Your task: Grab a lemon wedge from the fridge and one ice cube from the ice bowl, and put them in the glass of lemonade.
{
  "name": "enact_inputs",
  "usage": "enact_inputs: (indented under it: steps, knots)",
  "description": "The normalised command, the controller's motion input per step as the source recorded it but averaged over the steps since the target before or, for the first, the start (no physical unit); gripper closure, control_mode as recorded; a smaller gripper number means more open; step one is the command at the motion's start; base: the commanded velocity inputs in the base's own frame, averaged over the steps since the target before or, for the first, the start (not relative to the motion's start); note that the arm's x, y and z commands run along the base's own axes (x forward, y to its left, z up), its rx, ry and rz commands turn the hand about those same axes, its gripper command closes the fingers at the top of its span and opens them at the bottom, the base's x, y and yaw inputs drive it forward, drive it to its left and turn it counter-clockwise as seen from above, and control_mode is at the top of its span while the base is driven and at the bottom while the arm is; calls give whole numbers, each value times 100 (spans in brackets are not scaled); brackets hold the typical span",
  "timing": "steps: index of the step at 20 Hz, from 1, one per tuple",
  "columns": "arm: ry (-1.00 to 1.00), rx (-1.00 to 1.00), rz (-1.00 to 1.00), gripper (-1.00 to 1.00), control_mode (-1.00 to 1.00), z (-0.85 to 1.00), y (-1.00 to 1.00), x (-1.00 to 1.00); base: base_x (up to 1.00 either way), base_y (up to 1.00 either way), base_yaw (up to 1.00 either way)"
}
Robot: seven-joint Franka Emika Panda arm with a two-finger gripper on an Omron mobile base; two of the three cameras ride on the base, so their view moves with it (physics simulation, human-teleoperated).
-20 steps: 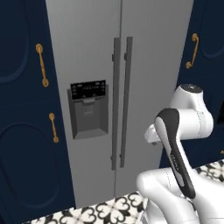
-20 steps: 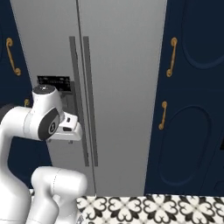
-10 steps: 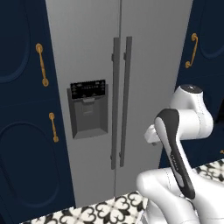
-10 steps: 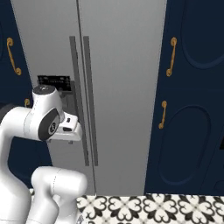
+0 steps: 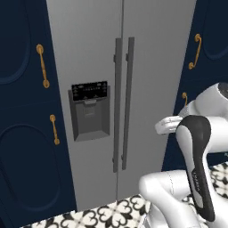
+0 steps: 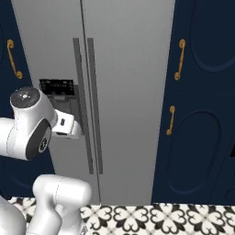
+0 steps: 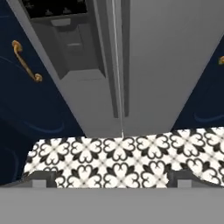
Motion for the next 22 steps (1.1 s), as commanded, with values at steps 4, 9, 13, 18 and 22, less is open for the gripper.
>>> enact_inputs:
  steps: [4,9,13,18,22]
  knots:
    - [-53,4,-17,-100,-100,100,3,0,0,0,0]
    - [-15,-13,-12,-100,-100,100,6,12,0,0,0]
    - [4,-7,-9,-100,-100,19,-13,33,0,0,0]
    - [3,0,0,-100,-100,-14,-12,86,0,0,0]
    - [3,1,10,-100,-100,-53,12,100,0,0,0]
